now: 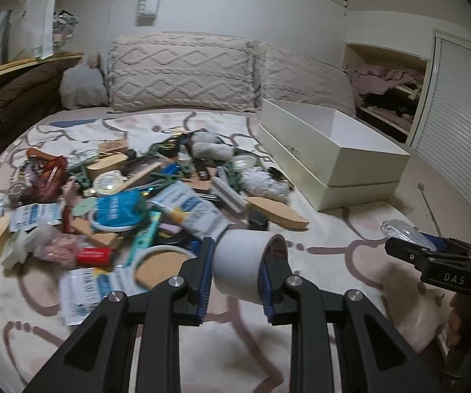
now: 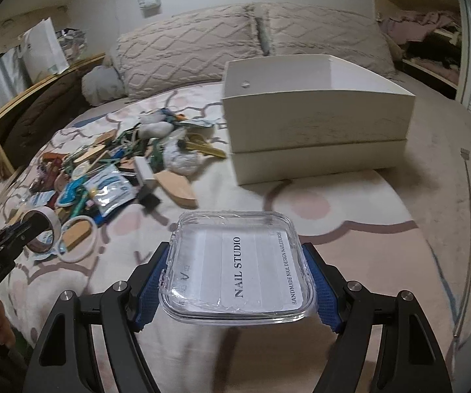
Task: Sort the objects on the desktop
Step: 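Carry the tape roll and clear case toward the white box with both grippers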
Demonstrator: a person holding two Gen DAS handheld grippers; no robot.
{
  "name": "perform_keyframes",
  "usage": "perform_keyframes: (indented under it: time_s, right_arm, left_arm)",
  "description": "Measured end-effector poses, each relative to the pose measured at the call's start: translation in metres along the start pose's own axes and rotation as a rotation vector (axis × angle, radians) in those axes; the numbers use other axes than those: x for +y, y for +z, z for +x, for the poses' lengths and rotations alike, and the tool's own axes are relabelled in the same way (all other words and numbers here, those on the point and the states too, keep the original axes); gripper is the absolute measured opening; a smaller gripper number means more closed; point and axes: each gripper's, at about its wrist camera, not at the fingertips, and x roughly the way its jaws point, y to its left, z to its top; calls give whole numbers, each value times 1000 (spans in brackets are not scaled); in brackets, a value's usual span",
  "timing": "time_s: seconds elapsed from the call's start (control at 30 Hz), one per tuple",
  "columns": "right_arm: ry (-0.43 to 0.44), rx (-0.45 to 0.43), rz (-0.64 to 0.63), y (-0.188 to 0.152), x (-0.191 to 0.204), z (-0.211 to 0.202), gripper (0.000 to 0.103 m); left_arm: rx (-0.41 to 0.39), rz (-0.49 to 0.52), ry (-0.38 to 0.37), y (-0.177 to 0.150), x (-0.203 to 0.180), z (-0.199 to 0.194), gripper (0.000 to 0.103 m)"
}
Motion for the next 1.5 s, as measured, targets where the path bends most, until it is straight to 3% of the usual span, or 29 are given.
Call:
perform_keyframes:
  time_s: [0.43,1.0,1.5]
  right_arm:
    - [-38,-38,52,19,-48,1,78]
    - [-57,-165,11,76,-73,-1,78]
    - [-38,-256,-27,141,-84,6,78]
  left_arm:
    - [-5,60,-35,24,-38,30,25]
    - [-98,95,-120,93,-78,58,25]
    - [-144,145,-135,146,-100,88,25]
